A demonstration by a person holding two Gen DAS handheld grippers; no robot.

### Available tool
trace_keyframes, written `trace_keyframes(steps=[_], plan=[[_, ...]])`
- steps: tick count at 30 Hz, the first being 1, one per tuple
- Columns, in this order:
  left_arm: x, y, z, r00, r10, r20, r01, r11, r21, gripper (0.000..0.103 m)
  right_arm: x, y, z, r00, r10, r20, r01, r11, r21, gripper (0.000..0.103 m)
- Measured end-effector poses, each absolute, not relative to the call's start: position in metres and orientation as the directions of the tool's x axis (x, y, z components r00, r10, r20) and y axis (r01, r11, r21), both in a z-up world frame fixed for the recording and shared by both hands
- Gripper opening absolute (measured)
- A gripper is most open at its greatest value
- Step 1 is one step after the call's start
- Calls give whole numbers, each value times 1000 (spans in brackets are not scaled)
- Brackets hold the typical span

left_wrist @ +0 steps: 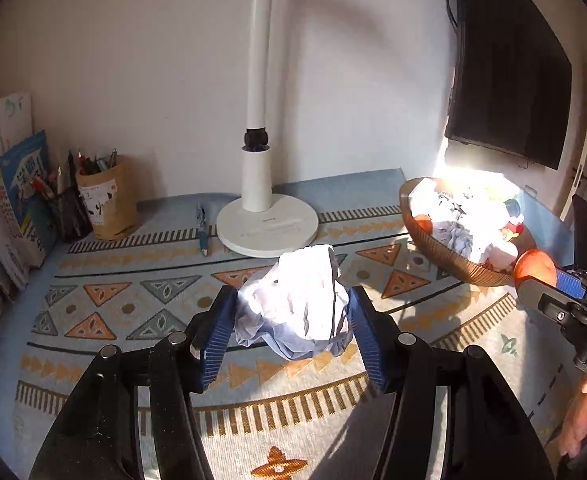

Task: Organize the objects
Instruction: 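Lift the tangerine and paper and carry both over the amber bowl, then open both tools to drop the tangerine and paper into the bowl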

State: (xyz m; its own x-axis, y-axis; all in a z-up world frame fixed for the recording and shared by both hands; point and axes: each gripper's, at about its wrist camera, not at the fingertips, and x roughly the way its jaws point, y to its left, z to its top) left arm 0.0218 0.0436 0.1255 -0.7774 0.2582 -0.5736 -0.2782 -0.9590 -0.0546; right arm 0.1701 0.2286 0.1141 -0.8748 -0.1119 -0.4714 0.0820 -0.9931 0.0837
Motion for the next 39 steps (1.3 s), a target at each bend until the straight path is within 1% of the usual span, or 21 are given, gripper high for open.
trace_keyframes(steps=[2,5,7,10,13,16,17,18,19,20,21,24,27,28,30,32,33,36,37,39], plan=[[-2,74,140,-754,323,-572,-343,-936,-77,54,162,262,135,-891,-38,-452,-8,-995,98,40],[-43,120,143,-721,367,-588,-392,-915,-90,54,135,312,149,-884,41,-466,-128,-980,156,40],[-66,141,138,-679,436,-590,-429,-888,-163,54,113,340,147,-868,69,-492,-186,-963,194,40],[-89,170,128,-635,510,-580,-477,-850,-225,54,81,373,135,-844,44,-535,-231,-930,287,40],[-102,195,116,-611,539,-580,-514,-827,-229,54,46,386,121,-820,-34,-571,-201,-918,343,40],[-109,211,102,-586,548,-597,-531,-816,-229,54,16,393,108,-796,-76,-601,-207,-899,387,40],[-111,215,97,-576,553,-603,-540,-811,-228,58,8,394,105,-789,-84,-609,-210,-894,395,40],[-112,218,92,-570,554,-607,-549,-807,-220,60,1,394,102,-784,-94,-614,-210,-890,404,40],[-111,218,89,-571,551,-608,-554,-805,-210,69,-4,395,99,-784,-107,-612,-203,-887,415,40],[-110,218,85,-574,548,-608,-553,-807,-205,84,-6,396,97,-783,-122,-610,-195,-883,427,40],[-110,217,82,-572,549,-610,-551,-808,-211,89,-6,396,96,-781,-133,-611,-190,-880,435,40],[-108,208,81,-555,553,-622,-541,-808,-235,90,4,392,96,-778,-138,-613,-177,-888,425,41],[-97,183,90,-563,560,-607,-517,-812,-270,90,25,382,101,-780,-144,-608,-155,-898,412,41],[-91,175,93,-566,557,-608,-511,-816,-272,90,33,377,104,-782,-146,-606,-147,-901,407,42],[-78,156,100,-582,542,-606,-500,-826,-259,90,49,364,110,-784,-148,-603,-132,-910,393,47],[-58,134,108,-612,514,-601,-485,-844,-227,90,64,346,117,-790,-158,-593,-106,-916,386,61],[-48,123,112,-630,494,-598,-473,-856,-209,90,72,336,121,-795,-163,-584,-91,-920,381,64],[-13,84,122,-687,434,-584,-420,-892,-169,90,95,295,130,-808,-193,-557,-20,-936,353,66],[-1,69,122,-709,398,-582,-385,-910,-153,90,101,280,131,-806,-202,-556,4,-941,337,66],[20,44,115,-757,284,-588,-286,-954,-92,92,112,250,129,-804,-216,-555,42,-950,309,67]])
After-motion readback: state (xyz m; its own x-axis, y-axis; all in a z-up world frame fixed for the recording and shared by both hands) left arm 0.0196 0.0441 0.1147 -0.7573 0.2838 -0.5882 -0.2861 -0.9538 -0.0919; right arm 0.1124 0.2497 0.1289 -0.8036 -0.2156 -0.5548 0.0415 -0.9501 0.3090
